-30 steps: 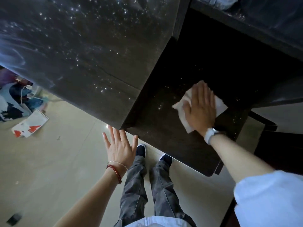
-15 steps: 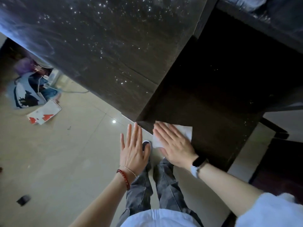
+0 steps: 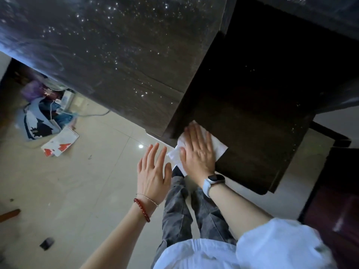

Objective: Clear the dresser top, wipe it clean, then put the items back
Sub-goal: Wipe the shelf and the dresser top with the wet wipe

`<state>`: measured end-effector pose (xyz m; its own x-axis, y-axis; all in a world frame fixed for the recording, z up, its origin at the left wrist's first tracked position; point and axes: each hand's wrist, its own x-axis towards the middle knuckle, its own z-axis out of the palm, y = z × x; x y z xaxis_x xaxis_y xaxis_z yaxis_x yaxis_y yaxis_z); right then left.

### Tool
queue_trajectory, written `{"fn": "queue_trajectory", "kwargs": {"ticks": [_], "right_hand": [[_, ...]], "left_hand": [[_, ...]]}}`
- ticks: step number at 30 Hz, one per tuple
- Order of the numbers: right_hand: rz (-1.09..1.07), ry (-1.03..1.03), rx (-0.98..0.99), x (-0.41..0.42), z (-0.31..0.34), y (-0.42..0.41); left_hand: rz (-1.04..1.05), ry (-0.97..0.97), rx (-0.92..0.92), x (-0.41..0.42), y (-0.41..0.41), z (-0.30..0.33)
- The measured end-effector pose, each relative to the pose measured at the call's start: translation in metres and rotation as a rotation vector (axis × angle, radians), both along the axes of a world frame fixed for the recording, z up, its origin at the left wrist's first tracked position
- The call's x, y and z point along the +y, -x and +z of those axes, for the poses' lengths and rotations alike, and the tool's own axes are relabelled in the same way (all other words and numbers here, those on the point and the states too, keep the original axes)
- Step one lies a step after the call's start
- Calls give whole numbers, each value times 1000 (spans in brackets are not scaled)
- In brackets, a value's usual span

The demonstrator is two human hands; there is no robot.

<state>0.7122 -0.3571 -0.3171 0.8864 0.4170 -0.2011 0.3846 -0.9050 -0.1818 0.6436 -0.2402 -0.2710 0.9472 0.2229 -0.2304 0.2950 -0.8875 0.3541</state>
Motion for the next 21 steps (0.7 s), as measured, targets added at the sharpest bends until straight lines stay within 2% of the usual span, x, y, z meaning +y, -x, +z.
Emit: {"fn": "queue_trajectory", "kwargs": {"ticks": [3, 9, 13, 17, 19, 21], "right_hand": [[32, 48, 20, -55, 2, 19], [-168, 84, 47, -179, 9, 26], [-407, 111, -8, -189, 2, -37], [-623, 54, -18, -176, 0, -80], [-613, 33, -26, -168, 0, -63], [-476, 40, -43, -161, 1, -29]], "left_hand": [[-92, 17, 20, -15, -3, 5], [-254, 12, 15, -73, -46, -10], [-315, -77, 13, -97, -84, -32], [-332, -165, 20, -100, -118, -45], [-330, -163, 45, -98, -123, -49], [-328, -171, 28, -97, -122, -50]]}}
